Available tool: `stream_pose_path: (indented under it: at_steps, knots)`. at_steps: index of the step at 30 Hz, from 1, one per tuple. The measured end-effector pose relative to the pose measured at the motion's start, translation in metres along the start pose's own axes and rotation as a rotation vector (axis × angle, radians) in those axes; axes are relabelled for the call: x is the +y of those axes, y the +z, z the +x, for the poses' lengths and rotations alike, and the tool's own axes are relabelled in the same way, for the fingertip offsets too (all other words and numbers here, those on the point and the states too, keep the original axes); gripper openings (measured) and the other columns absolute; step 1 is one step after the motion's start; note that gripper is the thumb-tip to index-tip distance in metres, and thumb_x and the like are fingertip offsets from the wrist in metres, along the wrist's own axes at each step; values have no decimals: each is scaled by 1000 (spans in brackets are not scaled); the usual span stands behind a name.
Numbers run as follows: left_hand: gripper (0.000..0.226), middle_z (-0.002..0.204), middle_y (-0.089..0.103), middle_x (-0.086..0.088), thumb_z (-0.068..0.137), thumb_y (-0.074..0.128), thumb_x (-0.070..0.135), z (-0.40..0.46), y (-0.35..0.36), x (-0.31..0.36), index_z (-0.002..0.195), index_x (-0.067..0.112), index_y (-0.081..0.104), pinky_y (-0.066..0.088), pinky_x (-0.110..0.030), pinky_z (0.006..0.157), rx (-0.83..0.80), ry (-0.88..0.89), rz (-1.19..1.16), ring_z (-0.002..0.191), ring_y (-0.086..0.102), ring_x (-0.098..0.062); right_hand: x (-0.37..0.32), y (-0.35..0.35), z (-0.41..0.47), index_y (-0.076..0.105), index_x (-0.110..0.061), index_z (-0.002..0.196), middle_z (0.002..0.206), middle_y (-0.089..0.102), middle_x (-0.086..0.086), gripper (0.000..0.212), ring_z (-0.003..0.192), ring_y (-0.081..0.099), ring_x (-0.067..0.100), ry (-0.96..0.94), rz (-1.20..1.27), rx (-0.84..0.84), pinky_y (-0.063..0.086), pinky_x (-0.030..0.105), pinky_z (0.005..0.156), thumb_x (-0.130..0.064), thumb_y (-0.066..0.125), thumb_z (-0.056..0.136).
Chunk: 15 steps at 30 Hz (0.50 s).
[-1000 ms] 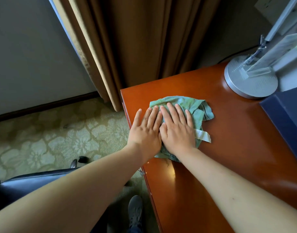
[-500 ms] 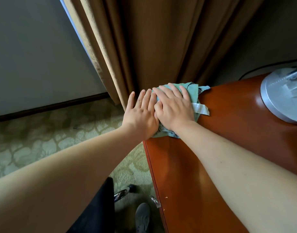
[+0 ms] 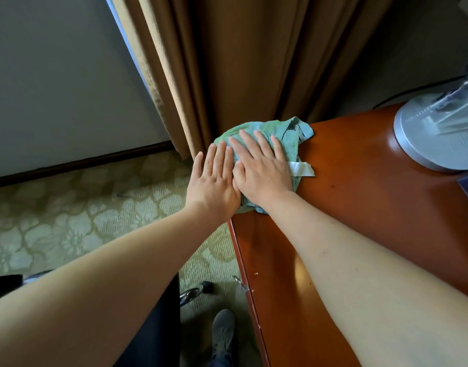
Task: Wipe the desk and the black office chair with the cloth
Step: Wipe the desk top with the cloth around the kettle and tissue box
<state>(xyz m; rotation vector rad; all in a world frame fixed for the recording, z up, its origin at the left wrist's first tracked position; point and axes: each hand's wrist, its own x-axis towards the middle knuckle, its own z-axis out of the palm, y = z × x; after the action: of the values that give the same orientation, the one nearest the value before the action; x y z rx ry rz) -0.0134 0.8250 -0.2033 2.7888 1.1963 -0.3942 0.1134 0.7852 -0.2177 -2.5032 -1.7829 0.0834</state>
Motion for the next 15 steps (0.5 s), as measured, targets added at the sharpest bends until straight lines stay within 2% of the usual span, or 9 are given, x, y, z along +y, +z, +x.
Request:
stream_pose_path:
  at_steps: [7,15]
  knots:
    - [67,160,-33,-11,99,-6,41,-68,22,13,152,5,-25,-11,-46,123,1,-41,-49,147,-31,-26,-18,-2,-64,23,-35,159,168,21,-6,59,156,13,20,-78,27,-33,4,48,126,-40,21,100]
    - [66,159,-34,-14,99,-8,40,-120,40,31,152,5,-25,-7,-47,123,10,-18,-64,147,-31,-28,-24,-3,-124,25,-35,159,168,21,-5,59,156,12,20,-71,30,-51,5,49,126,-39,19,100]
